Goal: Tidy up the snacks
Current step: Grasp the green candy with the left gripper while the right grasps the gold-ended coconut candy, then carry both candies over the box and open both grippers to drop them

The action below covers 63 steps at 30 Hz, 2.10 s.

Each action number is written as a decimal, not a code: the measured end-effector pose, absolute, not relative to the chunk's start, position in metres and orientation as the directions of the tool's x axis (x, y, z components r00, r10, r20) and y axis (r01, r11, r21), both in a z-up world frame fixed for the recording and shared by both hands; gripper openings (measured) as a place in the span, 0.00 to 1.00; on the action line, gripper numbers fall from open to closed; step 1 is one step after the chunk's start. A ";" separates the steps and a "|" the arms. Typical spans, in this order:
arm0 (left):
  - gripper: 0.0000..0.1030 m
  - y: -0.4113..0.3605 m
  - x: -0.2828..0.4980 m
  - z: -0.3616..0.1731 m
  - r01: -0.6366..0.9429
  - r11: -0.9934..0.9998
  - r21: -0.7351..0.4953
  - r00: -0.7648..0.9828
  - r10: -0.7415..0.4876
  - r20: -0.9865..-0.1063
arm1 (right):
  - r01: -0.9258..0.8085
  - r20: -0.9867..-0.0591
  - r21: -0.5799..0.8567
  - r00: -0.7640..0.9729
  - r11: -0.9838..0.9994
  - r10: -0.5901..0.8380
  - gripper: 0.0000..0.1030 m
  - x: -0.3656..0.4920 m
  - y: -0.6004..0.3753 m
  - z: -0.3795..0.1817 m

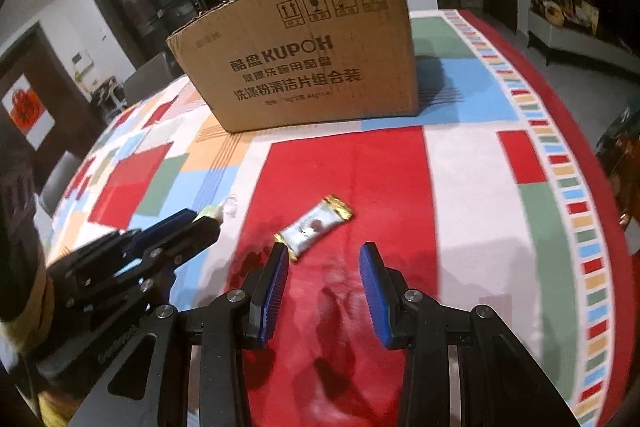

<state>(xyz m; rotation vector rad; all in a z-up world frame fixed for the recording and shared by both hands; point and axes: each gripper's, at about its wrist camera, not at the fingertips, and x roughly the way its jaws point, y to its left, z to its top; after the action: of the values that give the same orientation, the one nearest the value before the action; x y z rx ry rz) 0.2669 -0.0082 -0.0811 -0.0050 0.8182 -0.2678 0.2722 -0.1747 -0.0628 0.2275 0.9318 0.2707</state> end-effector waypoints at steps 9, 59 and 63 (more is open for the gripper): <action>0.21 0.020 0.270 -0.080 0.178 0.976 -0.123 0.684 -0.212 -0.698 | -0.019 -0.777 0.382 0.535 0.924 0.333 0.33 0.298 -0.154 -0.082; 0.21 0.014 0.265 0.034 0.174 0.976 -0.132 0.813 -0.218 -0.540 | -0.205 -0.567 0.171 0.779 0.964 0.266 0.20 0.281 -0.154 0.051; 0.21 0.012 0.272 0.054 0.181 0.978 -0.107 0.834 -0.210 -0.510 | -0.213 -0.533 0.161 0.803 0.964 0.266 0.20 0.286 -0.158 0.071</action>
<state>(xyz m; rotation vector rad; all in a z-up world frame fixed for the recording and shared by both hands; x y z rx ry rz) 0.2716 0.0123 0.0536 -0.0547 0.5459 -0.2070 0.2859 -0.1578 0.0709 0.0945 0.5844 0.2569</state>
